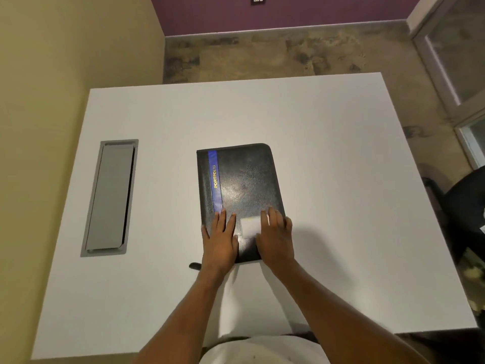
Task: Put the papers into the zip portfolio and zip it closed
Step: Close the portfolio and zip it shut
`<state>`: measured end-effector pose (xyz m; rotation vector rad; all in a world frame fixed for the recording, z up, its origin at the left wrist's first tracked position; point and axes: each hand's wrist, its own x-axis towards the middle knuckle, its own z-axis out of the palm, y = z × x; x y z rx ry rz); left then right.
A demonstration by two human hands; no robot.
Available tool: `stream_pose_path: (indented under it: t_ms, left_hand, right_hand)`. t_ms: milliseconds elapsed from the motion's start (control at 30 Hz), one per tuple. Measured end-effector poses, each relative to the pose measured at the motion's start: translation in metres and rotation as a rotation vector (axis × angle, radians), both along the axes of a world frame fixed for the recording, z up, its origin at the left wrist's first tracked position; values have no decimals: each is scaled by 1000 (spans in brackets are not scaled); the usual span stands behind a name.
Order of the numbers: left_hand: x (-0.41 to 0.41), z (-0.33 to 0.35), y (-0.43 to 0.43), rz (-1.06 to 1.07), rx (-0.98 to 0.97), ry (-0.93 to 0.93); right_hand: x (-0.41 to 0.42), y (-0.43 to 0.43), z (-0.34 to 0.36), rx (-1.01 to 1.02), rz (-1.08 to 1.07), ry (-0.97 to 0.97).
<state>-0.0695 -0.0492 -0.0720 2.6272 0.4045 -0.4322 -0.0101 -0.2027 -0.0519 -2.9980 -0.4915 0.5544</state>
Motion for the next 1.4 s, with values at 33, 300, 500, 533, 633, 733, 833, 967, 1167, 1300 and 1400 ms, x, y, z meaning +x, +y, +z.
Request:
stream_pose_path:
  t_ms: [33, 300, 500, 533, 633, 733, 833, 967, 1167, 1300, 1400]
  left_hand:
    - [-12, 1, 3, 26, -11, -1]
    - [-83, 12, 19, 179, -85, 13]
    - [-108, 9, 27, 314, -87, 16]
    - [-110, 7, 28, 337, -83, 12]
    - [-117, 2, 31, 390, -41, 12]
    - [-119, -3, 32, 412, 0, 15]
    - [-120, -7, 32, 425, 23, 5]
    - [-120, -6, 31, 488, -75, -22]
    - [-117, -5, 32, 551, -178, 32]
    - [-115, -5, 34, 549, -192, 73]
    - [-116, -4, 34, 541, -186, 80]
  right_hand:
    - [-9, 5, 2, 19, -5, 1]
    - [-79, 34, 8, 122, 54, -3]
    - [-110, 47, 3, 165, 138, -64]
    - [-113, 48, 2, 180, 150, -74]
    - [-123, 53, 1, 225, 201, -98]
    - [-128, 59, 1, 243, 180, -93]
    - [-131, 69, 1, 283, 125, -29]
    - [-128, 80, -5, 269, 32, 115]
    - [-137, 79, -23, 211, 20, 68]
    - [-138, 81, -28, 209, -20, 59]
    - [-136, 86, -29, 208, -43, 70]
